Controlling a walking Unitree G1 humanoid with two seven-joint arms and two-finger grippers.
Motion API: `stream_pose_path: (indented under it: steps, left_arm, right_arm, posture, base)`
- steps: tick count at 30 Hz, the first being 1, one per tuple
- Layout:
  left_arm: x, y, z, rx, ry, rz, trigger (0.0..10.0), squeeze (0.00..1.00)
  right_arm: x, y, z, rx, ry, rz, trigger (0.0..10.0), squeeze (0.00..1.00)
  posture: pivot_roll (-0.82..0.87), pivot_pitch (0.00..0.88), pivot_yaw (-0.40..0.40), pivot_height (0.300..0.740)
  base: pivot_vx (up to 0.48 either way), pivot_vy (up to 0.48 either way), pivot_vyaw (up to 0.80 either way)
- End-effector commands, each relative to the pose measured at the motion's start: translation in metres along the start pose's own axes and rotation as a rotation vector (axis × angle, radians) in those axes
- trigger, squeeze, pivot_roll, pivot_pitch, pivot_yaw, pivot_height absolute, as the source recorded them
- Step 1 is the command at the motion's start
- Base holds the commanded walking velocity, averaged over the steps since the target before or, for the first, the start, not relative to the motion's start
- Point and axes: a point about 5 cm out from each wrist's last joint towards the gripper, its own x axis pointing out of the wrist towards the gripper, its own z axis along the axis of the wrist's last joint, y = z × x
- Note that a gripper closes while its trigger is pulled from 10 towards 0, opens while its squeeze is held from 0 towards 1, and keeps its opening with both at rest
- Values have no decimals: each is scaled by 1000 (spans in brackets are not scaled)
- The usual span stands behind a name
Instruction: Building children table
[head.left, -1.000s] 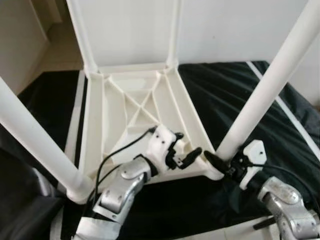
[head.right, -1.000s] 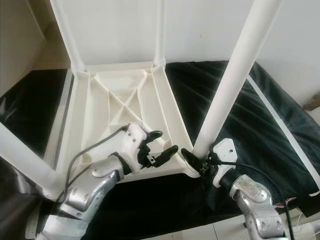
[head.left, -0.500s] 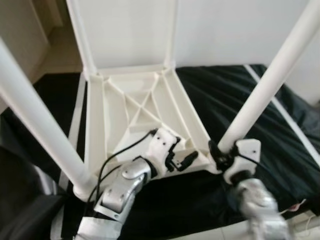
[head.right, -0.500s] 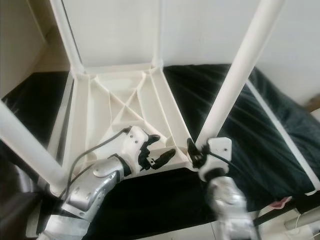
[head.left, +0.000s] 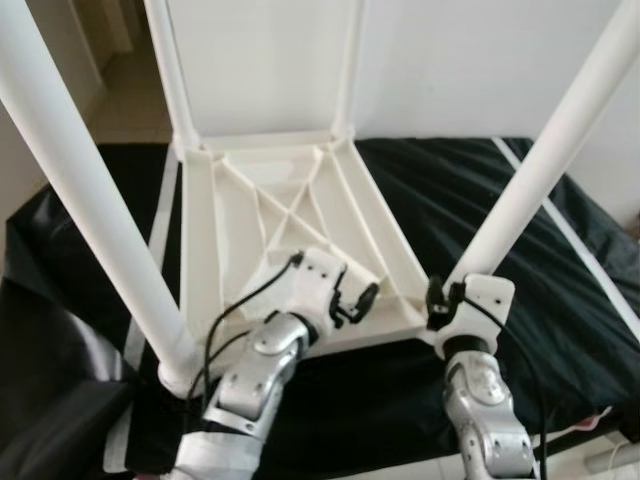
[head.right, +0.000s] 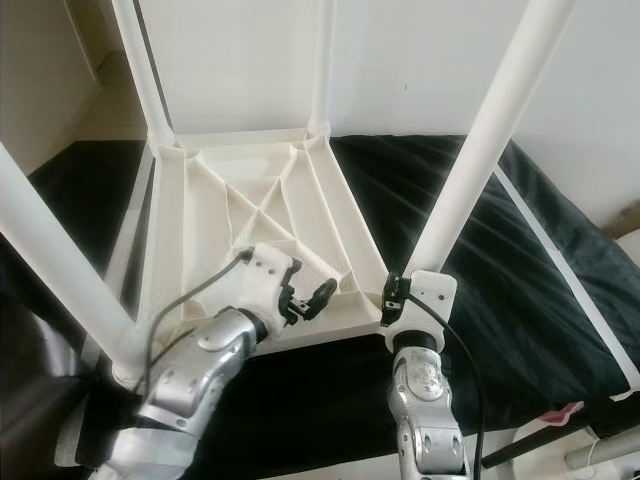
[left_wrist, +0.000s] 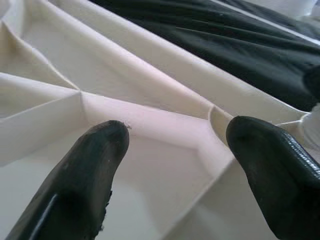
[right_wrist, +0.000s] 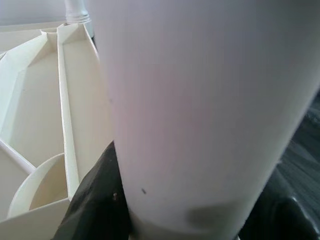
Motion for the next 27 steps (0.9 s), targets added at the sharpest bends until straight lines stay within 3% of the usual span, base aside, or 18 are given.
stream_pose_path:
  steps: [1, 2, 3, 4, 5, 6, 14, 16, 19, 20, 21, 22, 25, 27]
  left_arm:
    - [4, -5, 2, -27, -17, 37, 10000, 0]
    - [4, -5, 3, -29, -28, 34, 10000, 0]
    - [4, -4, 4, -38, -36, 34, 10000, 0]
    - [4, -4, 4, -38, -36, 34, 10000, 0]
    - [4, -3, 5, -42, -40, 35, 10000, 0]
    - [4, -3, 5, -46, -41, 35, 10000, 0]
    - [7, -7, 6, -9, -47, -22, 10000, 0]
    - [6, -10, 6, 58, -59, -53, 10000, 0]
    - [6, -11, 7, 70, -63, -69, 10000, 0]
    - [5, -12, 9, 90, -80, -81, 10000, 0]
    - [6, -15, 11, 98, -92, -98, 10000, 0]
    - [6, -15, 11, 98, -92, -98, 10000, 0]
    - [5, -20, 15, 138, -112, -149, 10000, 0]
    - [5, -21, 15, 137, -110, -167, 10000, 0]
  right_arm:
    - [-1, -6, -12, -21, 63, -57, 10000, 0]
    - [-1, -6, -12, -18, 63, -62, 10000, 0]
    - [0, -5, -12, -13, 59, -56, 10000, 329]
    - [0, -5, -12, -13, 59, -56, 10000, 329]
    - [0, -5, -11, -12, 54, -53, 10000, 792]
    - [0, -5, -11, -10, 48, -54, 10000, 1000]
    - [1, -9, 3, 29, -49, 17, 10000, 1000]
    - [1, -12, 7, 47, -74, 75, 10000, 1000]
    - [1, -16, 10, 43, -86, 114, 10000, 1000]
    - [2, -20, 12, 37, -97, 147, 10000, 322]
    - [3, -24, 16, 27, -113, 200, 10000, 0]
    - [3, -24, 16, 27, -113, 200, 10000, 0]
    - [6, -32, 25, -20, -130, 377, 10000, 0]
    - [8, -34, 27, -35, -127, 433, 10000, 0]
  posture:
    - [0, 0, -59, 740]
    - [0, 0, -58, 740]
    - [1, 0, -58, 740]
    - [1, 0, -58, 740]
    - [1, 0, -57, 740]
    - [1, 0, -57, 740]
    - [-6, 0, -52, 740]
    - [-10, 0, -48, 740]
    - [-14, 0, -49, 740]
    - [-16, 0, -49, 740]
    - [-18, 0, -49, 740]
    - [-18, 0, -49, 740]
    - [-18, 0, -50, 740]
    - [-15, 0, -50, 740]
  base:
    - [0, 0, 0]
    - [0, 0, 0]
    - [0, 0, 0]
    - [0, 0, 0]
    - [0, 0, 0]
    - [0, 0, 0]
    - [0, 0, 0]
    - [0, 0, 0]
    - [0, 0, 0]
    - [0, 0, 0]
    - [0, 0, 0]
    - [0, 0, 0]
    - [0, 0, 0]
    - [0, 0, 0]
